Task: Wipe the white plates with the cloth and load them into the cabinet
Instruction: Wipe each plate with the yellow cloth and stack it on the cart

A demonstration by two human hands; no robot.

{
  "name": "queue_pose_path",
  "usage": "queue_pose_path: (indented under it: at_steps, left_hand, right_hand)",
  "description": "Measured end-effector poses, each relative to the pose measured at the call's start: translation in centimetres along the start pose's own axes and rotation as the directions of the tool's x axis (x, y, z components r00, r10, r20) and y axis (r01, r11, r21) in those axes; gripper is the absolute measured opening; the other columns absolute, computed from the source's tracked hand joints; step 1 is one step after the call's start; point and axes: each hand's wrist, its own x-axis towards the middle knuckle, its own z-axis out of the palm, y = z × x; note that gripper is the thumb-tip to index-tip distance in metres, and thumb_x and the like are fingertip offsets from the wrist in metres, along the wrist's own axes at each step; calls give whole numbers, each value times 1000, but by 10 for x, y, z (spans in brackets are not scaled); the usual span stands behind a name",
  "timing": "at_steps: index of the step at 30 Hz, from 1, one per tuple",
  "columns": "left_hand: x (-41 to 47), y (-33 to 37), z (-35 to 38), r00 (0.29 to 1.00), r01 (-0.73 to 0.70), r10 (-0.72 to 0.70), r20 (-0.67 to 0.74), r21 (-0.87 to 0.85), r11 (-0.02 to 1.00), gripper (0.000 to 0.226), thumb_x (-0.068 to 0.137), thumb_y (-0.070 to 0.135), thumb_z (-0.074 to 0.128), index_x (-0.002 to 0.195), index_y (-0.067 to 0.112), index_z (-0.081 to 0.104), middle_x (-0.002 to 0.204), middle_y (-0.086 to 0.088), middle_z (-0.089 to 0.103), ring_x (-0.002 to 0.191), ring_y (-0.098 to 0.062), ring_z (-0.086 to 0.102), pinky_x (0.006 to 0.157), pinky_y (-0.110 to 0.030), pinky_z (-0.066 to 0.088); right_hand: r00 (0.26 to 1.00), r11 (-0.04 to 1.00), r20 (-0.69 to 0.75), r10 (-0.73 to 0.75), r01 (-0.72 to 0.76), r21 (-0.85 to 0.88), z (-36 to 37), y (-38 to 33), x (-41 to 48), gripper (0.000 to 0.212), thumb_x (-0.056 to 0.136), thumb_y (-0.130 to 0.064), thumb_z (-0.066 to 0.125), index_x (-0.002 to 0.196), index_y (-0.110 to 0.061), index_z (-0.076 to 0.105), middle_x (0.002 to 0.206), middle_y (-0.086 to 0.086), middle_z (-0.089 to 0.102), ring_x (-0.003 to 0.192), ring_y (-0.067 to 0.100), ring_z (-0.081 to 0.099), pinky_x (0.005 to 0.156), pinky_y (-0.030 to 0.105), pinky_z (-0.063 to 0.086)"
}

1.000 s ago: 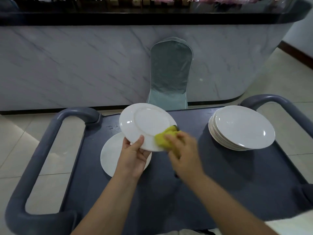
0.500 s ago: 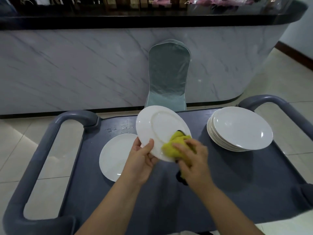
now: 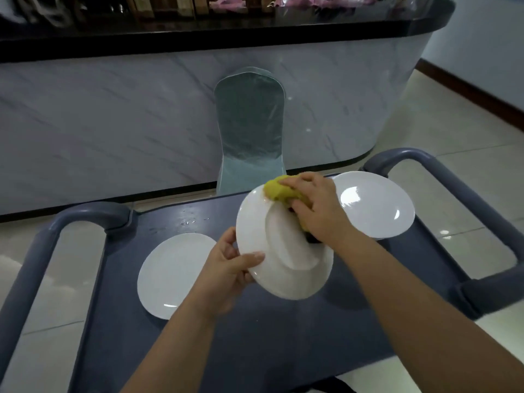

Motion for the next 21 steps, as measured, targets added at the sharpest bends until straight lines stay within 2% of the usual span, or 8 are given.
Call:
queue_pose_path:
  at_steps: [3, 5, 8, 12, 13, 17, 19, 21]
  left_hand:
    - [6, -2, 6, 999, -23, 18, -42, -113, 993, 57, 70, -6, 66, 122, 15, 56, 111, -9, 70, 96, -24, 69, 67, -39, 60]
    - [12, -5, 13, 999, -17, 10, -46, -157, 988, 58, 72, -11, 66, 124, 15, 57, 111, -10, 70, 94, -24, 70, 65, -37, 60]
    - [20, -12, 28, 1000, 14, -15, -4, -99, 995, 57, 69, -11, 68, 121, 12, 57, 107, -14, 70, 90, -27, 70, 61, -35, 59]
    - [27, -19, 48, 995, 17, -17, 97, 5, 1000, 60, 65, -4, 73, 118, 17, 57, 110, -11, 70, 94, -26, 69, 67, -39, 59]
    - [30, -19, 53, 994, 11, -11, 105, -3, 1000, 61, 63, -2, 75, 119, 17, 57, 110, -11, 70, 95, -26, 69, 68, -40, 59]
    - [49, -5, 65, 1000, -16, 17, 24, -67, 998, 53, 70, -9, 69, 117, 13, 56, 98, -9, 73, 82, -23, 71, 59, -33, 58]
    - [57, 4, 70, 1000, -17, 16, -15, -65, 998, 44, 73, -1, 64, 115, 11, 56, 92, -6, 74, 75, -19, 72, 53, -29, 57]
    - [66, 11, 80, 999, -43, 43, -12, 15, 999, 39, 74, 5, 65, 112, 12, 58, 92, -3, 75, 77, -18, 72, 54, -30, 58]
  right_hand:
    - [933, 937, -100, 347, -340, 78, -13, 34, -29, 33, 93, -16, 56, 123, -27, 63, 115, 10, 59, 110, 31, 50, 101, 41, 37]
    - [932, 956, -212, 294, -283, 79, -2, 20, -71, 34, 91, -24, 55, 123, -33, 62, 117, 2, 53, 106, 26, 47, 99, 33, 35]
    - [978, 996, -187, 94, -92, 22, 10, 1, -100, 41, 88, -28, 51, 127, -41, 56, 126, -4, 46, 108, 15, 37, 100, 25, 29]
    - [851, 899, -292, 437, -402, 176, -22, 36, -56, 37, 91, -14, 57, 125, -29, 62, 121, 2, 48, 107, 27, 42, 100, 36, 35]
    - [863, 913, -297, 408, -388, 127, -26, 36, -53, 37, 91, -15, 57, 126, -28, 62, 122, 4, 48, 107, 28, 42, 100, 38, 35]
    - [991, 1000, -133, 6, -6, -4, -24, 25, -83, 43, 88, -23, 53, 129, -35, 56, 129, -1, 48, 105, 22, 42, 100, 31, 33]
    - [989, 1000, -149, -4, 1, -15, -30, 47, -105, 40, 88, -21, 53, 126, -31, 60, 127, -1, 51, 104, 23, 45, 99, 29, 35]
    - [956, 992, -265, 126, -129, 5, -43, 74, -125, 37, 89, -15, 52, 122, -27, 64, 122, -1, 54, 103, 24, 48, 96, 30, 38]
